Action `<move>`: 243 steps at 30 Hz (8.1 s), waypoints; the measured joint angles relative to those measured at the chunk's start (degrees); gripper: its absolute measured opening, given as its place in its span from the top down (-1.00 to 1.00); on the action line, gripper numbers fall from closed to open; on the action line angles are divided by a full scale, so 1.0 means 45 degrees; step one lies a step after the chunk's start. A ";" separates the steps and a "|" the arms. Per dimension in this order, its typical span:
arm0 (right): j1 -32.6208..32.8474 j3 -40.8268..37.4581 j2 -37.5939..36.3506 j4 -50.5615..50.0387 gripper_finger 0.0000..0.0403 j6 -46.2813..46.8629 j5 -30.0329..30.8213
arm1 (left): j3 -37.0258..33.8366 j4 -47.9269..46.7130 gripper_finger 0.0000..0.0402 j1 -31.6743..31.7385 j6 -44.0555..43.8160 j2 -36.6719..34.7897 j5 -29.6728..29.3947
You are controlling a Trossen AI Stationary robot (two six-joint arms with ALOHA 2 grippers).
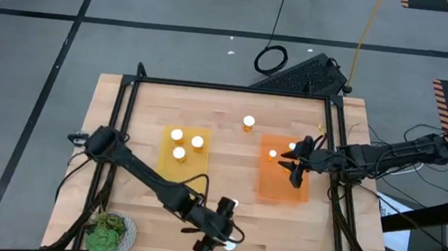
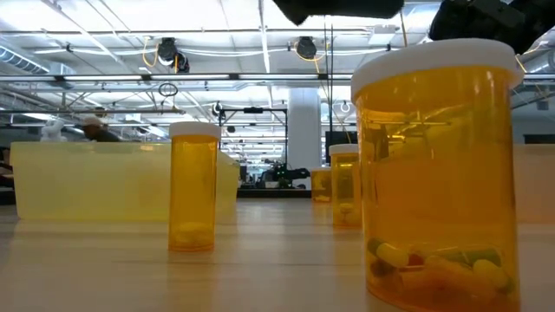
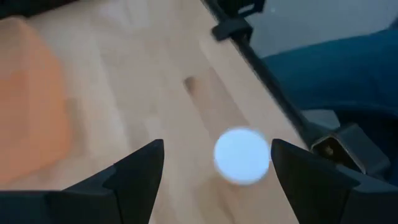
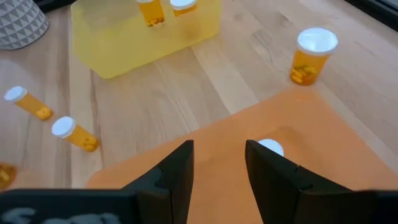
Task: Pick and place medicine bottles into bin by pill shape (circle, oval)
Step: Put the large orange pill bottle into the yellow bin, then put the small orange pill bottle into the orange bin
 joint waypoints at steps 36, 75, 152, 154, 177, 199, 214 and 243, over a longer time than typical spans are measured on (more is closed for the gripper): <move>0.0573 -0.0003 -0.0005 0.1309 0.31 -0.0942 0.0290 | 0.0620 0.0243 -0.69 -0.0399 0.0547 0.1888 -0.0293; 0.0573 -0.0005 -0.0010 0.1297 0.31 -0.0589 0.0271 | 0.0605 0.0186 -0.13 -0.0243 0.1076 0.1415 0.0053; 0.0569 -0.0010 0.0427 0.4357 0.31 -0.2657 0.0324 | -1.0935 0.1304 -0.13 0.3225 -0.3980 -0.7969 -0.3809; 0.0569 -0.0010 0.0427 0.4357 0.31 -0.2643 0.0324 | -1.1048 0.1307 -0.13 0.3225 -0.3997 -0.7969 -0.3809; 0.0569 -0.0010 0.0423 0.4352 0.31 -0.2560 0.0314 | -1.1649 0.2203 -0.13 0.3235 -0.3367 -0.7513 -0.3610; 0.0569 -0.0010 0.0423 0.4357 0.31 -0.2565 0.0285 | -1.1621 0.3036 -0.54 0.3235 -0.2812 -0.7464 -0.3608; 0.0980 0.0013 0.2848 0.7151 0.28 -0.2975 -0.0621 | -0.8442 -0.0948 -0.46 0.3235 -0.0989 -0.8900 -0.3624; 0.2442 0.5163 1.0243 0.4417 0.05 -0.3517 -0.2357 | -0.6820 -0.2980 -0.36 0.3235 0.0233 -0.9091 -0.3498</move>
